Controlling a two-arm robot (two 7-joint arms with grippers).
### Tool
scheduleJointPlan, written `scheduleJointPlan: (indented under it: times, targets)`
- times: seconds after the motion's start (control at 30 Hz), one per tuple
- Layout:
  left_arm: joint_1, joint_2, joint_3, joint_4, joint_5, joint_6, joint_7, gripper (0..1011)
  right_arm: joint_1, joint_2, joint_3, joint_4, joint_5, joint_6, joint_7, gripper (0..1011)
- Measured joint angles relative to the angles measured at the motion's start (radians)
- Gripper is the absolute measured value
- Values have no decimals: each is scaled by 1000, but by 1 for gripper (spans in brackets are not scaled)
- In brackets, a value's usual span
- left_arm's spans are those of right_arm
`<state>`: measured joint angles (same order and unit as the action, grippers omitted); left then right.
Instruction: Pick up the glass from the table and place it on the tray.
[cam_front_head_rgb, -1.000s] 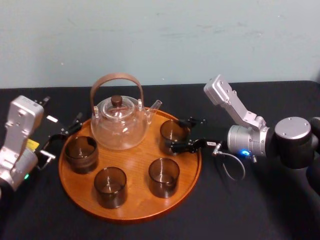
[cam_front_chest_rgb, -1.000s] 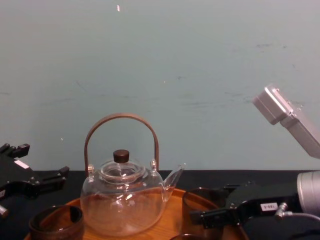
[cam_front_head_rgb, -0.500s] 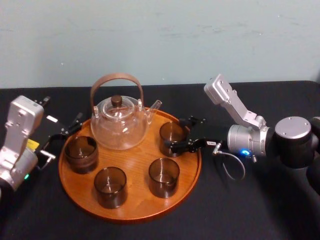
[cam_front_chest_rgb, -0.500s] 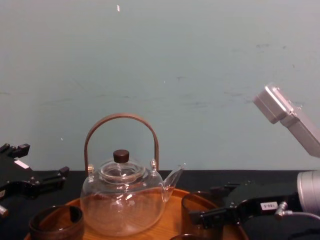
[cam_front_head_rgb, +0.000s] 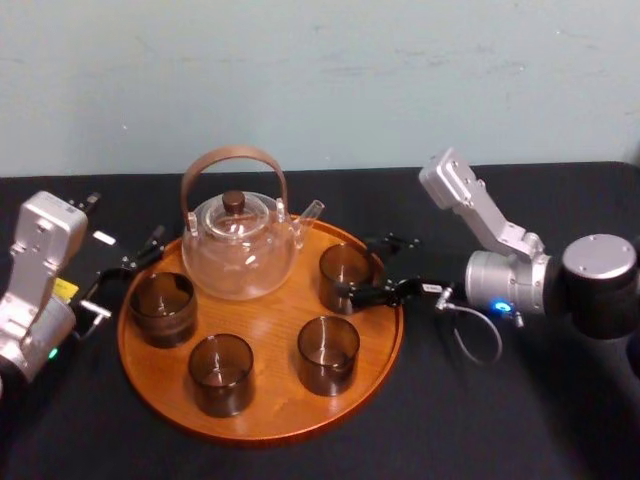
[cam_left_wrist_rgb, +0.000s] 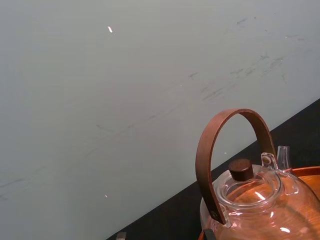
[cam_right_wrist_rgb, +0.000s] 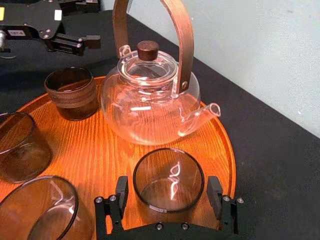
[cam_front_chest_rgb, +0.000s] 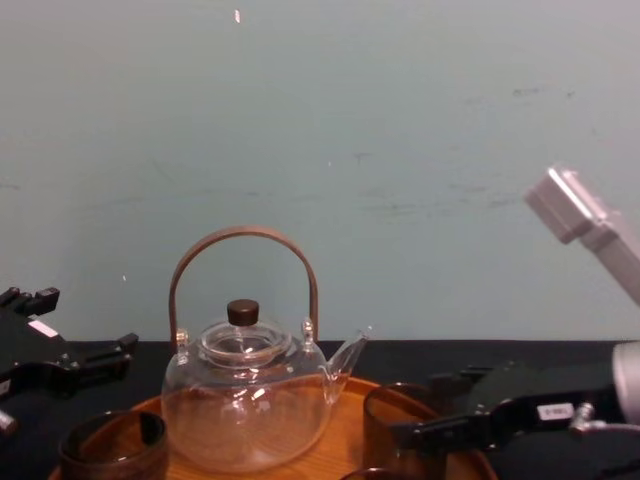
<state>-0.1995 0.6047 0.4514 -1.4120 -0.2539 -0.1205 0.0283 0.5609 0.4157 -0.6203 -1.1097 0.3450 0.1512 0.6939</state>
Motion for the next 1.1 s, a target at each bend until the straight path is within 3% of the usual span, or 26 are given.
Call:
scheduleJointPlan:
  times: [0.33,0.7,0.93,1.1]
  targets:
    - [0,0,0,0,0,0,0,1001,-65,75,34,-102,36,5,3,1002]
    - [0,0,0,0,0,0,0,1001,-180,188,103,-247,101,-31,-15,1002]
    - [0,0,0,0,0,0,0,1001,-247,206,170,-294,140,-74,-85,1002]
    - [0,0,0,0,0,0,0,1001,-302,188,234,-317,154,-117,-177,1002]
